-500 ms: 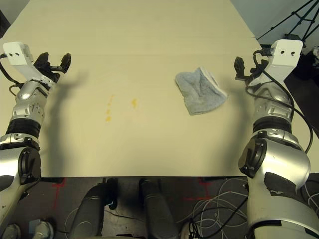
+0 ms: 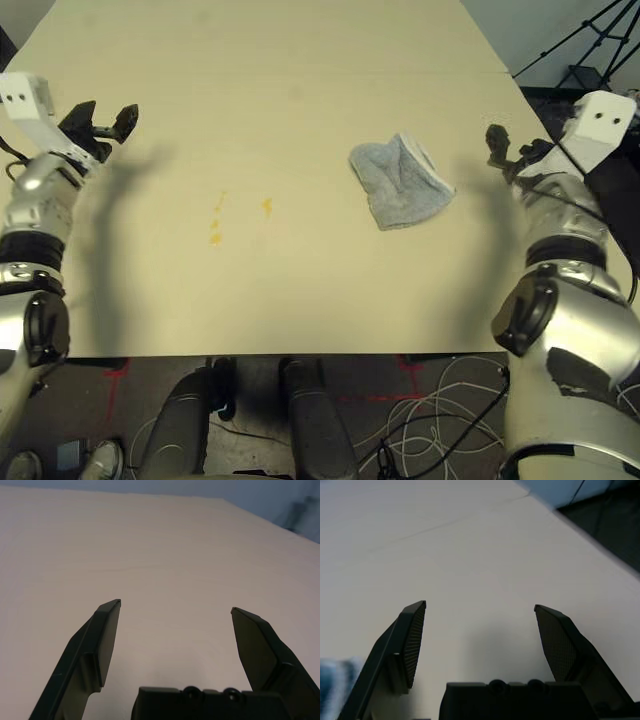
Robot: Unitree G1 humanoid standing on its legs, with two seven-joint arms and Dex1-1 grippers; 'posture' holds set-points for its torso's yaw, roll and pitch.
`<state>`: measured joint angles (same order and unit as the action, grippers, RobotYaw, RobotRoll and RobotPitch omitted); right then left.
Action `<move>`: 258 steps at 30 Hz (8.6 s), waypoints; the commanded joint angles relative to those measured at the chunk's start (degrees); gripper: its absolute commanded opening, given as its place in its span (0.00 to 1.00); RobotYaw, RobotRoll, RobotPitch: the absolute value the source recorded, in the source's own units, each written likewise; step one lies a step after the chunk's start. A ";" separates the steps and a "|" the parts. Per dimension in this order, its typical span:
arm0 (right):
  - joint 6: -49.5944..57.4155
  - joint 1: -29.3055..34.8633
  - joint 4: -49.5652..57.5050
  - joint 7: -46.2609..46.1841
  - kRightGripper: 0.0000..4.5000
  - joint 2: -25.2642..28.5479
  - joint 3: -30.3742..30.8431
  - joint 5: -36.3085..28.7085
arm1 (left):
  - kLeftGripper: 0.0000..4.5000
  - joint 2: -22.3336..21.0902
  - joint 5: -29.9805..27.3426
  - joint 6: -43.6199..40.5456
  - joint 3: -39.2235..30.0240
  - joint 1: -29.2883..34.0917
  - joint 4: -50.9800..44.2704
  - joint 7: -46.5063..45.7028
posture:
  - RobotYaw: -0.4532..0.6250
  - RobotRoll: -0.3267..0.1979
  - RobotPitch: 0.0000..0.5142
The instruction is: Wipe the water off the table with a rag.
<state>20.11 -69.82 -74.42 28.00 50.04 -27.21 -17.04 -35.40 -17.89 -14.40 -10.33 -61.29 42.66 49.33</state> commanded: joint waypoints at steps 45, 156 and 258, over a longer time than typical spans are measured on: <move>41.26 9.25 13.91 25.17 0.99 -5.42 12.40 -0.65 | 1.00 -16.19 -3.40 -28.42 16.11 5.29 -26.50 35.50 | 0.36 0.62 0.55; 37.32 17.93 55.19 -23.56 0.01 -43.11 39.22 -21.40 | 1.00 -11.81 -2.39 -25.29 16.52 5.37 -23.11 32.76 | 0.35 0.62 0.62; 48.47 30.07 64.25 -15.78 0.21 -13.20 3.82 -2.53 | 1.00 2.63 7.73 11.97 -2.32 15.56 -9.10 -24.62 | 0.37 0.62 0.65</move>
<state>69.08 -41.61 -7.99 10.84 36.96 -25.27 -19.98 -32.19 -10.65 -3.55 -11.56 -45.34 32.82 25.33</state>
